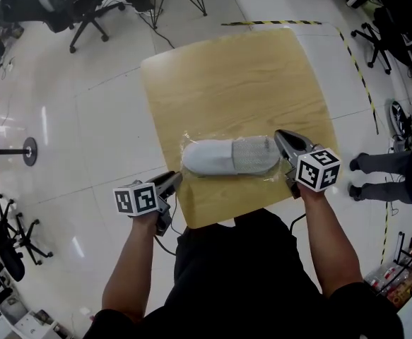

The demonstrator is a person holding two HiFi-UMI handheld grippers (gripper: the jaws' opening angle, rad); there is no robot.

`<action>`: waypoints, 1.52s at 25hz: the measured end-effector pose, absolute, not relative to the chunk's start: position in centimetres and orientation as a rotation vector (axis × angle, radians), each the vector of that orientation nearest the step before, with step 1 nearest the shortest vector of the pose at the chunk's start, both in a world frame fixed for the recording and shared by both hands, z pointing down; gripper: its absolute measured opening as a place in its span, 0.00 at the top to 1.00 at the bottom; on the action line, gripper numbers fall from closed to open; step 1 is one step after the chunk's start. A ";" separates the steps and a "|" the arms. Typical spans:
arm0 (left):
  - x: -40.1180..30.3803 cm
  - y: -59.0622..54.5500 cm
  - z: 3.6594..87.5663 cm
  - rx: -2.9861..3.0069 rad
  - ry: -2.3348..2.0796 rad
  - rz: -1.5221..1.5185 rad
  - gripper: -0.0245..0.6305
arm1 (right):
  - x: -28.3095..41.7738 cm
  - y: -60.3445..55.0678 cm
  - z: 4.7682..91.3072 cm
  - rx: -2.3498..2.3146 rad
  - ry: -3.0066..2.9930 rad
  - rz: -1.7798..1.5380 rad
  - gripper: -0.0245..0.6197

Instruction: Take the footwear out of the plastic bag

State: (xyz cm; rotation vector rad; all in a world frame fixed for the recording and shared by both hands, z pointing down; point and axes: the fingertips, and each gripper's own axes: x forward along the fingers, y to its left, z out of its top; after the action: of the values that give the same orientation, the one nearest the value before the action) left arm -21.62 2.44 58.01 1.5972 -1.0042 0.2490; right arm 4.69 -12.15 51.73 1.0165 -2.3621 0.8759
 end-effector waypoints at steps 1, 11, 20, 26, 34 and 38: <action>-22.0 2.5 57.7 1.616 -1.013 0.286 0.77 | 5.9 -11.9 51.5 1.041 -2.350 0.861 0.96; -19.4 -3.7 55.7 2.113 -0.981 0.957 0.76 | 13.3 -6.2 54.3 1.187 -2.104 0.838 0.91; -11.6 -6.0 59.6 2.226 -0.739 1.280 0.79 | 10.2 -1.3 60.4 0.823 -2.009 0.519 0.85; -11.2 -6.0 59.9 2.190 -0.823 1.186 0.81 | 12.6 1.7 61.2 0.809 -2.085 0.587 0.91; -9.4 -5.4 57.6 2.259 -0.772 1.160 0.81 | 14.6 1.2 58.2 0.870 -2.144 0.822 0.83; -6.1 -4.5 55.0 2.373 -0.650 1.109 0.80 | 11.0 -0.6 54.0 0.857 -2.359 1.395 0.65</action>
State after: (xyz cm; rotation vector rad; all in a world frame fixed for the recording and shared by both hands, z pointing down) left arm -6.06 -4.54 55.02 2.3729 -0.6500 1.1092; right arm 11.02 -0.63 54.05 0.8571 -2.3595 1.3949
